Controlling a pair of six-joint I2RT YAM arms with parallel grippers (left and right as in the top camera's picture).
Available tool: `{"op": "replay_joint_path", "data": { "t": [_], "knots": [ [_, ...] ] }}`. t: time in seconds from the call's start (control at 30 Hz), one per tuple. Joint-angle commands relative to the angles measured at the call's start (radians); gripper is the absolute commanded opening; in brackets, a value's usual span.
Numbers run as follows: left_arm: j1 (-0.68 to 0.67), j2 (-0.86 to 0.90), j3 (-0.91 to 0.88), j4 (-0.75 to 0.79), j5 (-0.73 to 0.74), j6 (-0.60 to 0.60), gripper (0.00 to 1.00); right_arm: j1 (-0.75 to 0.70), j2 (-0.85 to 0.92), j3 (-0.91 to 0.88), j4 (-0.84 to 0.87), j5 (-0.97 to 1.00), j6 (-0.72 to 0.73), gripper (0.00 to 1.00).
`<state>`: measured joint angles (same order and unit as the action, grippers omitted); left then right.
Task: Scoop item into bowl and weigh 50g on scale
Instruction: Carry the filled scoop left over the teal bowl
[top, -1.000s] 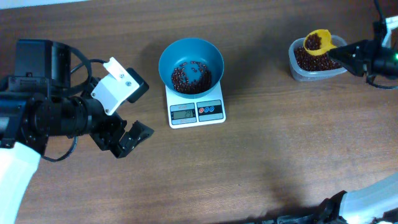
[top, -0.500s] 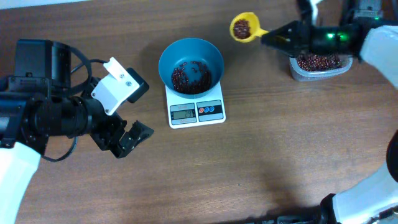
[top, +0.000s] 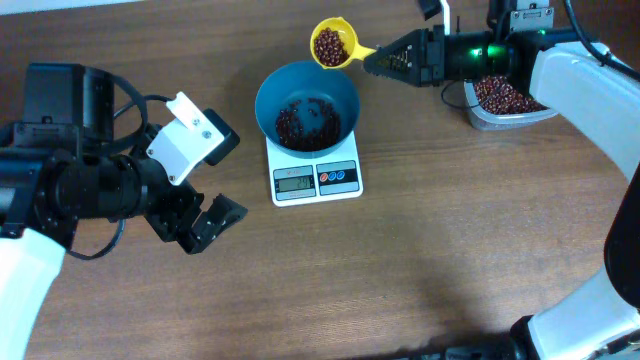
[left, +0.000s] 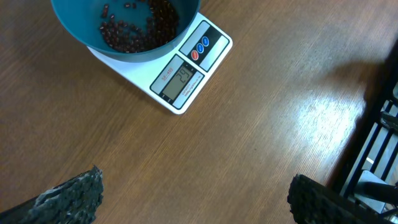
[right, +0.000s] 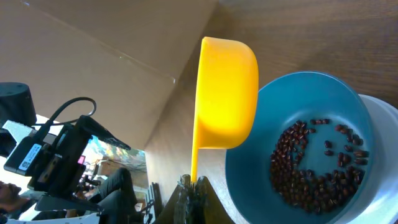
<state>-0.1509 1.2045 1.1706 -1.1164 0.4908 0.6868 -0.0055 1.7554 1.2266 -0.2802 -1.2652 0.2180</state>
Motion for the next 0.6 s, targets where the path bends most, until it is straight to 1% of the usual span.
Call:
{"op": "replay_joint_path", "data": {
  "t": [0.0,0.07,0.1,0.13,0.17,0.27,0.37,0.43,0.57],
  "knots": [
    [-0.003,0.001,0.008,0.001,0.018,-0.013,0.99,0.021,-0.021,0.02,0.008,0.026,-0.004,0.04],
    [-0.003,0.001,0.008,0.001,0.018,-0.013,0.99,0.026,-0.021,0.02,0.008,0.101,-0.004,0.04],
    [-0.003,0.001,0.008,0.001,0.018,-0.013,0.99,0.026,-0.021,0.02,0.012,0.166,-0.025,0.04],
    [-0.003,0.001,0.008,0.001,0.018,-0.013,0.99,0.026,-0.021,0.02,0.019,0.194,-0.064,0.04],
    [-0.003,0.001,0.008,0.001,0.018,-0.013,0.99,0.027,-0.021,0.02,0.042,0.211,-0.072,0.04],
    [-0.003,0.001,0.008,0.001,0.018,-0.013,0.99,0.03,-0.021,0.02,0.114,0.212,-0.071,0.04],
    [-0.003,0.001,0.008,0.001,0.018,-0.013,0.99,0.048,-0.021,0.02,0.113,0.211,-0.072,0.04],
    [-0.003,0.001,0.008,0.001,0.018,-0.013,0.99,0.08,-0.021,0.02,0.113,0.212,-0.157,0.04],
    [-0.003,0.001,0.008,0.001,0.018,-0.013,0.99,0.11,-0.021,0.021,0.113,0.231,-0.17,0.04]
  ]
}}
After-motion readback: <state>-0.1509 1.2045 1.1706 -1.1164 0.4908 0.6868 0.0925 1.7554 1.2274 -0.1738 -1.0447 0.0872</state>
